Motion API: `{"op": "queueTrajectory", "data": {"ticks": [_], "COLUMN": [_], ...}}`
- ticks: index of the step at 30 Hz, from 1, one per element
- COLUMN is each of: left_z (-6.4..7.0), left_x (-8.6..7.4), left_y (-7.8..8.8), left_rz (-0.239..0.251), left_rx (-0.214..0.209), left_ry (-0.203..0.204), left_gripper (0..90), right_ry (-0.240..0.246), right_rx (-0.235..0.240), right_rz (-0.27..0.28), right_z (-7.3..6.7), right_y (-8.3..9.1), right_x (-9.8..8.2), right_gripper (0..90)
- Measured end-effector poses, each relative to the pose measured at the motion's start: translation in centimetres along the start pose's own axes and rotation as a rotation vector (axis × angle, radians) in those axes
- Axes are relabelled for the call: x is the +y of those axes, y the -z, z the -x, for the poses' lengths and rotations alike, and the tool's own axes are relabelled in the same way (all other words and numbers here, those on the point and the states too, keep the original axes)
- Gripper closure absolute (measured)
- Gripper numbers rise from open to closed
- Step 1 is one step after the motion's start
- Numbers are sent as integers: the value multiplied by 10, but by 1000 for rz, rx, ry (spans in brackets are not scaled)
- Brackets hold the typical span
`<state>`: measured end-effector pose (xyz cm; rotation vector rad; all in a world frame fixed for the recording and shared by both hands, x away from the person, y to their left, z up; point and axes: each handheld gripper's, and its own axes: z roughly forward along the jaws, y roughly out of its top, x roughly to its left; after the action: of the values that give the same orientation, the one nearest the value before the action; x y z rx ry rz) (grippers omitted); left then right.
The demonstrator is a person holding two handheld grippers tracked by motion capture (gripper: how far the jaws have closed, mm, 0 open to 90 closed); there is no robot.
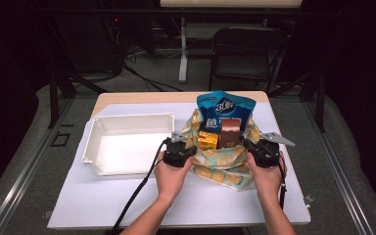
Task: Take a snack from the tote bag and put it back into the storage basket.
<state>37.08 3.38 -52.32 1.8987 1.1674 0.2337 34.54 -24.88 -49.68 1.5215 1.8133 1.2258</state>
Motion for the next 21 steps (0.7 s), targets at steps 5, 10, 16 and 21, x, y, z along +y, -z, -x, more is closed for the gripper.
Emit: {"op": "queueTrajectory", "data": {"ticks": [5,10,16,21], "left_z": [5,9,8,9], "left_x": [-12,-15,-18,-19], "left_y": [-16,-21,-23,-19], "left_rz": [-20,-15,-10,13], "left_rx": [21,37,37,32], "left_ry": [-14,-9,-9,-20], "left_gripper": [900,900,900,893], "right_ry": [27,34,16,-15], "right_rx": [-25,-71,-195,-159], "right_rz": [-28,-38,-55,17], "right_z": [6,11,23,28], "right_y": [0,2,4,9], "right_x": [-1,-2,-5,-3], "right_gripper": [900,900,900,857]}}
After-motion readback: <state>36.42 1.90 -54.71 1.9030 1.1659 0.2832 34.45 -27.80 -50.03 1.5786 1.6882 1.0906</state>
